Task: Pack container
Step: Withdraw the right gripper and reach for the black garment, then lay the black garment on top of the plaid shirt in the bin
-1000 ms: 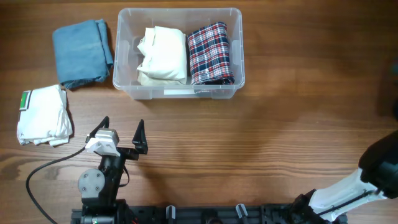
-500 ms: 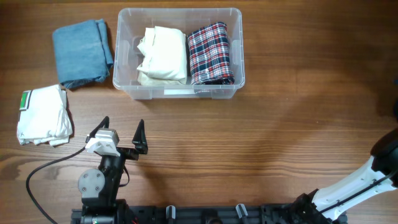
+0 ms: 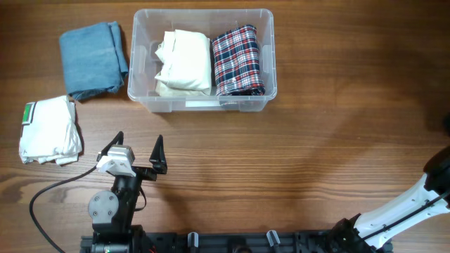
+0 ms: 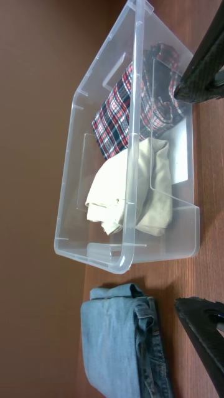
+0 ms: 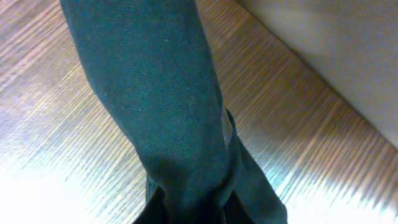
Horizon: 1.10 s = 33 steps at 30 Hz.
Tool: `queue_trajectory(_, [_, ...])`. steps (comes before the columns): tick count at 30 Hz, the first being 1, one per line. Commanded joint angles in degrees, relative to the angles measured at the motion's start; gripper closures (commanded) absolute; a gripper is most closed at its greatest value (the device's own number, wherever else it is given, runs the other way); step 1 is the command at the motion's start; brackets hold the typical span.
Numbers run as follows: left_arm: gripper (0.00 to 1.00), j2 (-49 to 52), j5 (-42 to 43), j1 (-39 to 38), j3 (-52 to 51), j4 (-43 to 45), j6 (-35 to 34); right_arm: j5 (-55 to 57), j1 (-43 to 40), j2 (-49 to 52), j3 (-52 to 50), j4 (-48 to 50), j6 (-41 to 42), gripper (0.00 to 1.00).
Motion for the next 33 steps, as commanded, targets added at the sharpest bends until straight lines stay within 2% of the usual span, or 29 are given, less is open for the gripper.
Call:
queue_trajectory(1, [0.00, -0.42, 0.46, 0.31, -0.37, -0.13, -0.31, -6.60, 3.37, -2.19, -0.76, -0.90, 4.79, 0.96])
queue_trajectory(4, [0.00, -0.42, 0.46, 0.31, -0.37, -0.13, -0.31, -18.49, 9.25, -10.32, -0.66, -1.42, 7.15, 0.96])
queue_trajectory(9, [0.00, -0.42, 0.46, 0.31, -0.37, -0.13, -0.31, -51.52, 20.02, -25.20, -0.66, -0.50, 22.10, 0.96])
queue_trajectory(11, [0.00, -0.42, 0.46, 0.31, -0.37, -0.13, -0.31, -58.66, 25.79, -28.00, -0.68, -0.28, 28.06, 0.96])
queue_trajectory(15, [0.00, -0.42, 0.46, 0.31, -0.37, -0.13, -0.31, -56.37, 40.04, -27.47, -0.96, -0.83, 33.24, 0.96])
queue_trajectory(20, [0.00, -0.42, 0.46, 0.31, -0.37, -0.13, -0.31, -42.49, 54.84, -23.08, -1.03, -0.81, 41.57, 0.96])
queue_trajectory(23, [0.00, -0.42, 0.46, 0.31, -0.37, -0.13, -0.31, -37.35, 59.08, -18.56, -1.36, -0.83, 46.25, 0.96])
queue_trajectory(30, [0.00, -0.42, 0.46, 0.31, -0.37, -0.13, -0.31, -37.31, 61.86, -7.65, -1.36, -1.16, 47.82, 0.96])
queue_trajectory(31, [0.00, -0.42, 0.46, 0.31, -0.37, -0.11, -0.31, -37.29, 61.86, -7.08, -1.36, -1.33, 47.34, 0.84])
queue_trajectory(32, [0.00, -0.42, 0.46, 0.31, -0.37, -0.13, -0.31, -36.92, 61.77, -6.84, -1.36, -1.57, 44.81, 0.61])
queue_trajectory(33, [0.00, -0.42, 0.46, 0.31, -0.37, -0.13, -0.31, -35.28, 61.77, -6.84, -1.36, -1.88, 43.12, 0.44])
